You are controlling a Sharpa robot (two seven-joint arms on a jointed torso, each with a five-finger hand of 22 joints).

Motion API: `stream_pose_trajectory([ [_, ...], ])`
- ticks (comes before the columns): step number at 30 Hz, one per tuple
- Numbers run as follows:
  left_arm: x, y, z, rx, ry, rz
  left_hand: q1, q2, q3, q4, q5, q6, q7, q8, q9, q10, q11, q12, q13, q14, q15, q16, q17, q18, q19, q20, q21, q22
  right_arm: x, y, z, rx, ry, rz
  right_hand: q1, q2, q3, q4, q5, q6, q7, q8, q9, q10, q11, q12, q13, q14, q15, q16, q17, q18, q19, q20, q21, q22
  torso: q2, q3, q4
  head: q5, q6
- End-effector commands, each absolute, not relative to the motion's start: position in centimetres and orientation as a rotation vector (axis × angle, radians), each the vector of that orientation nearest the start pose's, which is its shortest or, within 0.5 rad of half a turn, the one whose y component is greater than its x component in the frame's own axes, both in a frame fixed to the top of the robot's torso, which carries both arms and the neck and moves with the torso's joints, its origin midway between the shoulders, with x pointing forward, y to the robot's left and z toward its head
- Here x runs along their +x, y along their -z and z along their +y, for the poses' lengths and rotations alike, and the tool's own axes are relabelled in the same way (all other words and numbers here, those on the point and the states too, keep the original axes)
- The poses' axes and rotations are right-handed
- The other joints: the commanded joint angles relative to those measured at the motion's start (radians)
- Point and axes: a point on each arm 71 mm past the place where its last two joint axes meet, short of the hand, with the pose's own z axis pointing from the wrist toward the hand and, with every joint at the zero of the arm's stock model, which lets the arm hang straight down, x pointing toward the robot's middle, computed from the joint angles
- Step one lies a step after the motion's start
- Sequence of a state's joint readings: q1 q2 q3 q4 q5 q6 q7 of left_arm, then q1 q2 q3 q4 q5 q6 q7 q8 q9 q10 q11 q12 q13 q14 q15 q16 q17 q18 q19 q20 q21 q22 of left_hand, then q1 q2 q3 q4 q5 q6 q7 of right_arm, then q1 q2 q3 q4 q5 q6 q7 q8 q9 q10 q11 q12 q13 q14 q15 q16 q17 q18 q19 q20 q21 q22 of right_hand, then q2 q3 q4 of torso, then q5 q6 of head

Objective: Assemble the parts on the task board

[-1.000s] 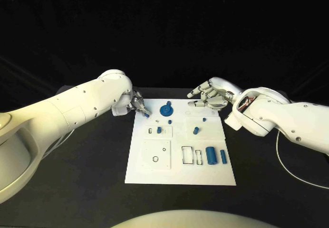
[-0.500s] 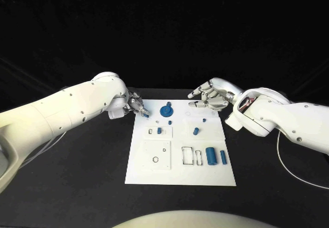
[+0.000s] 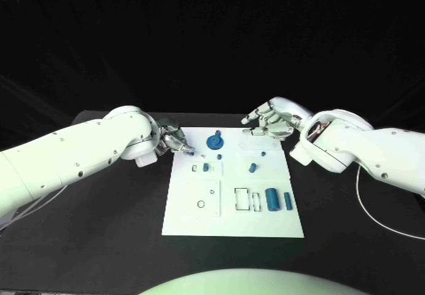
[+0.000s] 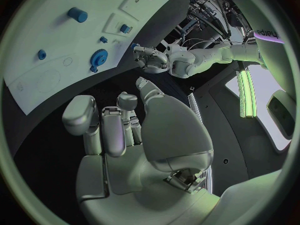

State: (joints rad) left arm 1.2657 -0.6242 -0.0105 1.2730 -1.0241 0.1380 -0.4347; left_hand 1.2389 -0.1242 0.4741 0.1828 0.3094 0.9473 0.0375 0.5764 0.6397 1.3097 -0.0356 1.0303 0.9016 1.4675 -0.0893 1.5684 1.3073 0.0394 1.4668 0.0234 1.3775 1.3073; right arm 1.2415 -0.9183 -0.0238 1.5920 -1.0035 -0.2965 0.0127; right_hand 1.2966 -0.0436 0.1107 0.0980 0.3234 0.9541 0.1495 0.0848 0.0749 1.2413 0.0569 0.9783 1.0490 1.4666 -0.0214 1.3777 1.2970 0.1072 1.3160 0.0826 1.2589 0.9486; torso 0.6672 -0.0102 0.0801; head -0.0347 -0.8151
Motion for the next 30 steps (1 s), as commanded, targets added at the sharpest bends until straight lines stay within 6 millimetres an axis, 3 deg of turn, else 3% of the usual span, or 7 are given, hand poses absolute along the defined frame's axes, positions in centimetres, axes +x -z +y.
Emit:
stream_pose_trajectory([
  [1,52.9,19.6,16.7,-0.206,0.566,2.184,-0.005,-0.002,0.149,-0.144,0.007,0.007,0.0,0.007,0.001,0.006,-0.001,0.004,0.002,0.103,-0.003,0.002,0.264,0.003,0.046,-0.006,0.007,0.162,48.0,15.6,-21.5,0.195,-0.956,1.709,-0.005,0.006,0.0,0.008,0.006,0.005,-0.002,0.005,-0.001,0.001,0.0,0.005,0.002,0.045,0.0,-0.007,-0.001,0.01,-0.006,-0.001,-0.007,-0.001,-0.002,-0.0028,0.0031,-0.001,-0.002],
  [10,51.9,21.3,16.3,-0.178,0.545,2.227,-0.007,-0.004,0.151,-0.146,0.01,0.008,-0.001,0.008,0.001,0.008,-0.001,0.006,0.004,0.103,-0.004,0.002,0.264,0.003,0.047,-0.007,0.009,0.163,48.0,15.7,-21.4,0.194,-0.958,1.712,-0.005,0.006,0.0,0.008,0.006,0.005,-0.002,0.005,-0.001,0.001,0.0,0.005,0.002,0.045,0.0,-0.007,-0.001,0.01,-0.006,-0.001,-0.007,-0.001,0.001,-0.0014,-0.0008,0.0,-0.004],
  [23,51.5,22.2,16.2,-0.152,0.494,2.269,-0.008,-0.005,0.152,-0.147,0.012,0.009,-0.001,0.008,0.001,0.009,-0.002,0.006,0.003,0.103,-0.004,0.002,0.264,0.003,0.046,-0.007,0.008,0.162,48.0,15.8,-21.4,0.195,-0.959,1.716,-0.005,0.006,0.0,0.008,0.006,0.005,-0.002,0.005,-0.001,0.001,0.0,0.005,0.002,0.045,0.0,-0.007,-0.001,0.01,-0.006,-0.001,-0.007,-0.001,-0.001,-0.0005,0.0013,0.002,-0.01],
  [30,51.3,22.5,15.9,-0.137,0.476,2.295,-0.009,-0.006,0.153,-0.148,0.013,0.01,-0.001,0.008,0.001,0.01,-0.002,0.007,0.005,0.103,-0.004,0.002,0.264,0.003,0.047,-0.007,0.008,0.163,48.0,15.8,-21.4,0.195,-0.96,1.716,-0.005,0.006,0.0,0.008,0.006,0.005,-0.002,0.005,-0.001,0.001,0.0,0.005,0.002,0.045,0.0,-0.007,-0.001,0.01,-0.006,-0.001,-0.007,-0.001,0.001,-0.0007,-0.0006,0.003,-0.013],
])
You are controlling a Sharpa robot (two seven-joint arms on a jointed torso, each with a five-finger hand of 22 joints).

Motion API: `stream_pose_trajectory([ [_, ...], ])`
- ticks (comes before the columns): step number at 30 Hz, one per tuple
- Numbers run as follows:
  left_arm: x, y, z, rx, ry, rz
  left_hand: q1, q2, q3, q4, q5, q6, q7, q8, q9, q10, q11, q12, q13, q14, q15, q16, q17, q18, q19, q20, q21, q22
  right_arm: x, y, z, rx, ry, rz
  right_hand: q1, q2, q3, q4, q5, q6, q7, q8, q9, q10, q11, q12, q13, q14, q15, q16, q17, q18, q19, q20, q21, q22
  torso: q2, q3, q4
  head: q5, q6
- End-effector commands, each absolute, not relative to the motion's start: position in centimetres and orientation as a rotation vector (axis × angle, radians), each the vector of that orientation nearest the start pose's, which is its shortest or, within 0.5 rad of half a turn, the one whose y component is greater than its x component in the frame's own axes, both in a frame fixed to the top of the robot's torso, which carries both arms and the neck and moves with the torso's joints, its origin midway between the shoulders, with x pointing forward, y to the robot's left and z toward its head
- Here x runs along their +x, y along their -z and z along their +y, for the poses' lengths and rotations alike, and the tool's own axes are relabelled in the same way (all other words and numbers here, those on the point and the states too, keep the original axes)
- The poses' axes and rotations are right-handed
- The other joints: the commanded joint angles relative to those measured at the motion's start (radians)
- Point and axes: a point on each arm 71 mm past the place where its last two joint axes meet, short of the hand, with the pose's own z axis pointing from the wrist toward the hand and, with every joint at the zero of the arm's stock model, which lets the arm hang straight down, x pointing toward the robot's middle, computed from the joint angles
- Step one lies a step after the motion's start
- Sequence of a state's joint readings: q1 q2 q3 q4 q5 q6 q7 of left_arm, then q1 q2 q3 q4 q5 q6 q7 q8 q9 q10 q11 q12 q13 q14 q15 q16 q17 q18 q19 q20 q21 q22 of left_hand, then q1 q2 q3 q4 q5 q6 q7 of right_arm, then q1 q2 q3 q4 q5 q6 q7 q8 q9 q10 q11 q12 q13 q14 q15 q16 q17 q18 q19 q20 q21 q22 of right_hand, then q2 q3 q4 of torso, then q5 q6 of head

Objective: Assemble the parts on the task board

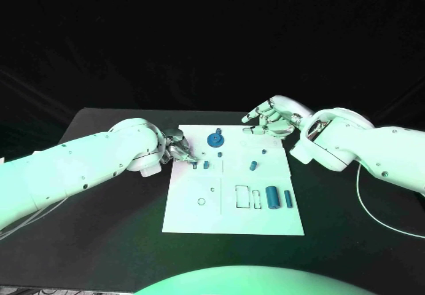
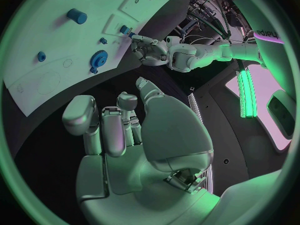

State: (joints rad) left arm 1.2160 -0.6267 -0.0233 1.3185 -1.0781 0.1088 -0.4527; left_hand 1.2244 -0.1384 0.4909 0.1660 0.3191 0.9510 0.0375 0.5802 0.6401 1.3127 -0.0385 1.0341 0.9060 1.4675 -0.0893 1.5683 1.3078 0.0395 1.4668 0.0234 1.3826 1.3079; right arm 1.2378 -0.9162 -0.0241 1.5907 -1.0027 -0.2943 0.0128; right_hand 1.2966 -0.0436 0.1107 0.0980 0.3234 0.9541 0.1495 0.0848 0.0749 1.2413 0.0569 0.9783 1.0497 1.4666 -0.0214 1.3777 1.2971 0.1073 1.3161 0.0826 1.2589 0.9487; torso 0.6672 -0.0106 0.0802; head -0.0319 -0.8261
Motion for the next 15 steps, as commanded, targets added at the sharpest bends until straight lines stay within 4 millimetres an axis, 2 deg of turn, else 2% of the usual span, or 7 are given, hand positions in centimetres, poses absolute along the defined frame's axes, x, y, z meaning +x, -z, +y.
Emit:
stream_pose_trajectory([
  [1,51.3,22.56,15.92,-0.133,0.474,2.3,0.006,0.009,0.137,-0.131,0.003,0.006,-0.001,0.004,0.001,0.007,0.001,0.004,0.001,0.103,-0.004,0.002,0.263,0.003,0.047,-0.007,0.003,0.162,47.97,15.81,-21.39,0.195,-0.96,1.716,-0.005,0.006,0.0,0.008,0.006,0.005,-0.002,0.005,-0.001,0.001,0.0,0.005,0.001,0.045,0.0,-0.007,-0.001,0.01,-0.006,-0.001,-0.007,-0.001,0.001,-0.0001,-0.0009,0.0,-0.002],
  [9,51.24,22.78,15.95,-0.113,0.455,2.32,0.005,0.007,0.138,-0.133,0.004,0.006,-0.001,0.004,0.001,0.008,0.001,0.004,0.002,0.103,-0.004,0.002,0.263,0.003,0.047,-0.007,0.005,0.163,47.96,15.84,-21.42,0.195,-0.959,1.716,-0.005,0.006,0.0,0.008,0.007,0.006,-0.002,0.006,0.0,-0.001,0.0,0.003,-0.001,0.044,0.0,-0.009,-0.003,0.01,-0.007,-0.001,-0.008,-0.003,0.0,-0.0003,0.0009,-0.002,-0.004],
  [15,51.15,22.86,15.87,-0.093,0.451,2.332,0.004,0.002,0.141,-0.138,0.008,0.009,-0.002,0.005,0.0,0.012,0.0,0.009,0.007,0.103,-0.005,0.002,0.263,0.002,0.048,-0.007,0.007,0.165,47.96,15.85,-21.41,0.195,-0.96,1.716,-0.005,0.006,0.0,0.008,0.007,0.006,-0.002,0.006,0.0,-0.001,0.0,0.003,-0.001,0.044,0.0,-0.009,-0.003,0.01,-0.007,-0.001,-0.008,-0.003,0.0,0.0,-0.0001,0.0,-0.004],
])
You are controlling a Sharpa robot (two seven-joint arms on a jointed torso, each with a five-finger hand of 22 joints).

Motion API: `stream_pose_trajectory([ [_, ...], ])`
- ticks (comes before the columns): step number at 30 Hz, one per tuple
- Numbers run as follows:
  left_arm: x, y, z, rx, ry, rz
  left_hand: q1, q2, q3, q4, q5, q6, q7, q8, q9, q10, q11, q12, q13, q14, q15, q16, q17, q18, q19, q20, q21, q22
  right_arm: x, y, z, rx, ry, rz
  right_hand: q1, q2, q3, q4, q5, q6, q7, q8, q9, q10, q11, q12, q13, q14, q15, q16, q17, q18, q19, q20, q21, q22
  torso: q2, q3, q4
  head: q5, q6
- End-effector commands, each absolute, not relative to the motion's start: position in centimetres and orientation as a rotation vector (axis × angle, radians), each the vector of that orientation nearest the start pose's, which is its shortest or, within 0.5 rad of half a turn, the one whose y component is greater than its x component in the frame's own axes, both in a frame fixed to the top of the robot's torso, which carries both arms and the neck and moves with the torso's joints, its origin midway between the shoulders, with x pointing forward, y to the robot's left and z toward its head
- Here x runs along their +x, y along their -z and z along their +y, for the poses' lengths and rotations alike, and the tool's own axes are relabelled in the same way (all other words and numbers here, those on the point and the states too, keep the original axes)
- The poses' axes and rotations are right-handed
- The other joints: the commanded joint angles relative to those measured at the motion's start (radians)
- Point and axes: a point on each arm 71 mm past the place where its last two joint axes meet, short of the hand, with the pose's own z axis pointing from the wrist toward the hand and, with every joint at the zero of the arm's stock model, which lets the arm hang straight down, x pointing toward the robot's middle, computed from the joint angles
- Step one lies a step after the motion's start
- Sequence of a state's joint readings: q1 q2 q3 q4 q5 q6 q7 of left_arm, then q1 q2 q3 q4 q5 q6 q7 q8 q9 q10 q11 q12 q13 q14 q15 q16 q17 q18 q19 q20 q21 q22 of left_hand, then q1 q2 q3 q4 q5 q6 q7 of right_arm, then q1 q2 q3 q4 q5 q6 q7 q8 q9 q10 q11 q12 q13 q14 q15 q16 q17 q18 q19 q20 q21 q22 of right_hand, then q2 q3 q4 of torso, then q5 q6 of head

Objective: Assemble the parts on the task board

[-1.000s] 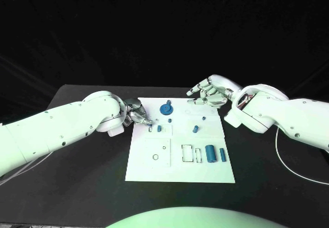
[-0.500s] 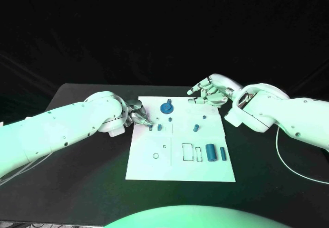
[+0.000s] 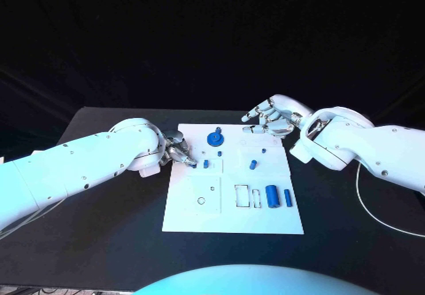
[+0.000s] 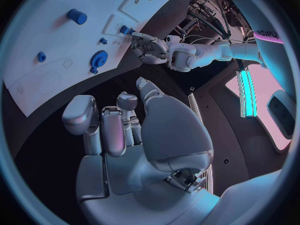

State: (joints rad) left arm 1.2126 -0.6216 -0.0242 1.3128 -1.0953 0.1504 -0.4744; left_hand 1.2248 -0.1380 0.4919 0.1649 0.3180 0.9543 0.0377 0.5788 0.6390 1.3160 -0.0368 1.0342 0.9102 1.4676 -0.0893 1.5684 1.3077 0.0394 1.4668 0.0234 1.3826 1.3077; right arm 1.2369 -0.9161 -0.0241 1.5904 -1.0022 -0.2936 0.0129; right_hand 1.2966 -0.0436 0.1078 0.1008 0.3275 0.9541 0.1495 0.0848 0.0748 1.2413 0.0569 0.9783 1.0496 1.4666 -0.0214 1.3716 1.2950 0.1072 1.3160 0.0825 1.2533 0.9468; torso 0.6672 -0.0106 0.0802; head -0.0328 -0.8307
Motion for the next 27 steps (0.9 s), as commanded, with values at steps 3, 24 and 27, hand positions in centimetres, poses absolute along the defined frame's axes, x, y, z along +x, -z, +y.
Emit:
stream_pose_trajectory([
  [3,51.1,22.9,15.8,-0.082,0.449,2.332,0.002,-0.001,0.142,-0.139,0.013,0.007,-0.002,0.006,0.001,0.01,-0.002,0.01,0.004,0.103,-0.005,0.002,0.263,0.002,0.048,-0.008,0.007,0.165,47.9,15.8,-21.4,0.195,-0.96,1.716,-0.005,0.006,0.002,0.005,0.003,0.006,-0.002,0.006,0.0,-0.001,0.0,0.003,-0.001,0.044,0.0,-0.003,-0.001,0.01,-0.007,-0.001,-0.003,-0.001,0.0,-0.0004,0.0003,0.0,-0.001],
  [24,51.0,22.9,14.9,-0.043,0.441,2.325,-0.021,-0.013,0.15,-0.144,0.087,0.018,-0.004,0.008,-0.001,0.021,-0.003,0.018,0.015,0.103,-0.006,0.002,0.263,0.002,0.049,-0.009,0.007,0.167,47.9,15.9,-21.4,0.195,-0.961,1.717,-0.005,0.006,0.002,0.005,0.003,0.006,-0.002,0.006,0.0,-0.001,0.0,0.003,-0.001,0.044,0.0,-0.003,-0.001,0.01,-0.007,-0.001,-0.003,-0.001,0.001,0.0002,-0.0006,0.004,-0.005],
  [27,51.0,23.0,14.7,-0.031,0.432,2.328,-0.042,-0.008,0.147,-0.134,0.118,0.023,-0.006,0.011,0.0,0.025,-0.004,0.02,0.018,0.103,-0.006,0.002,0.263,0.001,0.049,-0.009,0.008,0.168,47.9,15.9,-21.4,0.195,-0.96,1.717,-0.005,0.006,0.002,0.005,0.003,0.006,-0.002,0.006,0.0,-0.001,0.0,0.003,-0.001,0.044,0.0,-0.003,-0.001,0.01,-0.007,-0.001,-0.003,-0.001,0.001,0.0004,-0.0009,0.003,-0.004],
])
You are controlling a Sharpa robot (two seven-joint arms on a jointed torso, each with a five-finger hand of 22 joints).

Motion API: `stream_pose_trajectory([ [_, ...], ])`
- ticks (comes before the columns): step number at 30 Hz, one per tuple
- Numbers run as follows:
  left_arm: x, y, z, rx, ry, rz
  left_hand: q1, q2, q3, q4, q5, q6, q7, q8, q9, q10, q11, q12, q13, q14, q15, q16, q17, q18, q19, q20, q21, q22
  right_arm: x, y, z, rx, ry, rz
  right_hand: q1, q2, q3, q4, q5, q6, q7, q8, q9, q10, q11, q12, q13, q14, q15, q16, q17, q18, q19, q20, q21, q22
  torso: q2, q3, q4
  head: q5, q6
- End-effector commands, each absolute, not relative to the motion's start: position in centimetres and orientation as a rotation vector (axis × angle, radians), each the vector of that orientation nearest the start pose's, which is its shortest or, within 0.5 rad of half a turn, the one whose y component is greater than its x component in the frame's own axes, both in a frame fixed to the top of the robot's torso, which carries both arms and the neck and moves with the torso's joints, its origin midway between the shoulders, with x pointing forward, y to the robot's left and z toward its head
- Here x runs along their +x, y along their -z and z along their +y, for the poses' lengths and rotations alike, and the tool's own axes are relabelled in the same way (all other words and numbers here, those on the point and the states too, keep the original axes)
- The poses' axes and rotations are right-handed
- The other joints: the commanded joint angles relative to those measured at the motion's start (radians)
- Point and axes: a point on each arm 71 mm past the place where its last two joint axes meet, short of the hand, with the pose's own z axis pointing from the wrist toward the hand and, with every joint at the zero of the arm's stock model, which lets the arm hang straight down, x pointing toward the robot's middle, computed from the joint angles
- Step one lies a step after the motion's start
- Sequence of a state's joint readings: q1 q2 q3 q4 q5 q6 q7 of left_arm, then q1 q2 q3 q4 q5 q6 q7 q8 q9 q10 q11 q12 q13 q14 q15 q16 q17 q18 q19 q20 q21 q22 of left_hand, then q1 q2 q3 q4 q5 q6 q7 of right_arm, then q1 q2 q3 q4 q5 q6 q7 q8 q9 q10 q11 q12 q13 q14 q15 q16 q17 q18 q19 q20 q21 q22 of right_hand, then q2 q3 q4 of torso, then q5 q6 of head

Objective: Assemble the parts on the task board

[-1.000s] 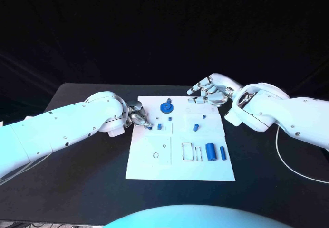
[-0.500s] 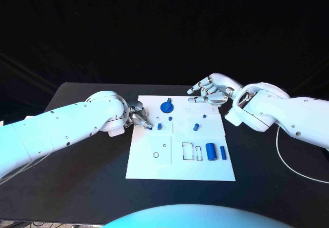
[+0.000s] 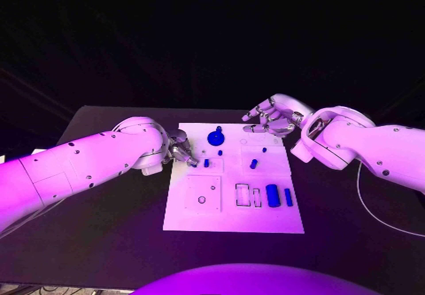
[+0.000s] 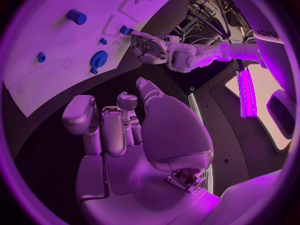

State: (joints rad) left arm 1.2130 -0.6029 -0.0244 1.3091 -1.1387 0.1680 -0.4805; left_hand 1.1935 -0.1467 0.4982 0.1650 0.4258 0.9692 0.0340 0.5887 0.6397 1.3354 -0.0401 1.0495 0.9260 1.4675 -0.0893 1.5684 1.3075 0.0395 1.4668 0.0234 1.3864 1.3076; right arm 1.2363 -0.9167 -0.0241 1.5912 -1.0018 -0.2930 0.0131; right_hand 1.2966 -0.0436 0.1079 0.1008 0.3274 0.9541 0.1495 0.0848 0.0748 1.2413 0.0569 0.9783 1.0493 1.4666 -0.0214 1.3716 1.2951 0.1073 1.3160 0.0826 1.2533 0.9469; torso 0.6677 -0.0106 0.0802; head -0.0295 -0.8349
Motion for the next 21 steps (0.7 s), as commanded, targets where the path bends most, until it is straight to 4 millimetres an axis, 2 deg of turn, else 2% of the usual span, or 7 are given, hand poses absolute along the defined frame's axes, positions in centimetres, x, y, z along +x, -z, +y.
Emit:
stream_pose_trajectory([
  [1,51.02,23.02,14.63,-0.027,0.429,2.332,-0.016,0.003,0.14,-0.131,0.014,0.009,-0.004,0.002,0.0,0.007,-0.001,0.006,0.004,0.103,-0.007,0.002,0.263,0.001,0.049,-0.009,0.004,0.168,47.91,15.86,-21.41,0.195,-0.96,1.718,-0.005,0.006,0.002,0.006,0.003,0.006,-0.002,0.006,0.0,-0.001,0.0,0.003,-0.001,0.044,0.0,-0.003,-0.001,0.01,-0.007,-0.001,-0.003,-0.001,0.0,0.0003,-0.0008,0.0,-0.001],
  [5,51.04,23.18,14.43,-0.014,0.407,2.351,-0.05,0.017,0.129,-0.108,0.017,0.018,-0.008,0.006,0.001,0.015,-0.004,0.017,0.016,0.103,-0.008,0.002,0.263,0.001,0.051,-0.01,0.006,0.171,47.89,15.86,-21.38,0.195,-0.961,1.718,-0.005,0.006,0.002,0.006,0.003,0.006,-0.002,0.006,0.0,-0.001,0.0,0.003,-0.001,0.044,0.0,-0.003,-0.001,0.01,-0.007,-0.001,-0.003,-0.001,0.0,0.0009,0.0003,0.001,-0.002],
  [10,51.21,23.34,14.49,-0.017,0.378,2.363,-0.096,0.021,0.098,-0.078,0.013,0.028,-0.013,0.007,0.001,0.022,-0.007,0.026,0.026,0.103,-0.01,0.002,0.263,0.0,0.052,-0.012,0.011,0.174,47.87,15.85,-21.34,0.194,-0.963,1.718,-0.004,0.006,0.002,0.006,0.004,0.007,-0.002,0.006,0.0,0.0,0.0,0.004,0.0,0.044,0.0,-0.003,-0.001,0.01,-0.007,-0.001,-0.003,-0.001,-0.001,0.0008,0.0001,0.002,-0.001],
  [21,51.52,23.41,14.43,-0.031,0.359,2.36,-0.13,0.032,0.059,-0.054,0.014,0.036,-0.018,0.005,-0.003,0.026,-0.011,0.034,0.036,0.103,-0.014,0.002,0.263,-0.001,0.054,-0.015,0.014,0.177,47.82,15.83,-21.33,0.194,-0.963,1.717,-0.004,0.007,0.003,0.006,0.004,0.007,-0.002,0.006,0.0,0.0,-0.001,0.004,0.0,0.044,0.0,-0.003,-0.001,0.01,-0.007,-0.001,-0.004,-0.002,0.0,-0.0002,-0.0008,0.002,0.0],
])
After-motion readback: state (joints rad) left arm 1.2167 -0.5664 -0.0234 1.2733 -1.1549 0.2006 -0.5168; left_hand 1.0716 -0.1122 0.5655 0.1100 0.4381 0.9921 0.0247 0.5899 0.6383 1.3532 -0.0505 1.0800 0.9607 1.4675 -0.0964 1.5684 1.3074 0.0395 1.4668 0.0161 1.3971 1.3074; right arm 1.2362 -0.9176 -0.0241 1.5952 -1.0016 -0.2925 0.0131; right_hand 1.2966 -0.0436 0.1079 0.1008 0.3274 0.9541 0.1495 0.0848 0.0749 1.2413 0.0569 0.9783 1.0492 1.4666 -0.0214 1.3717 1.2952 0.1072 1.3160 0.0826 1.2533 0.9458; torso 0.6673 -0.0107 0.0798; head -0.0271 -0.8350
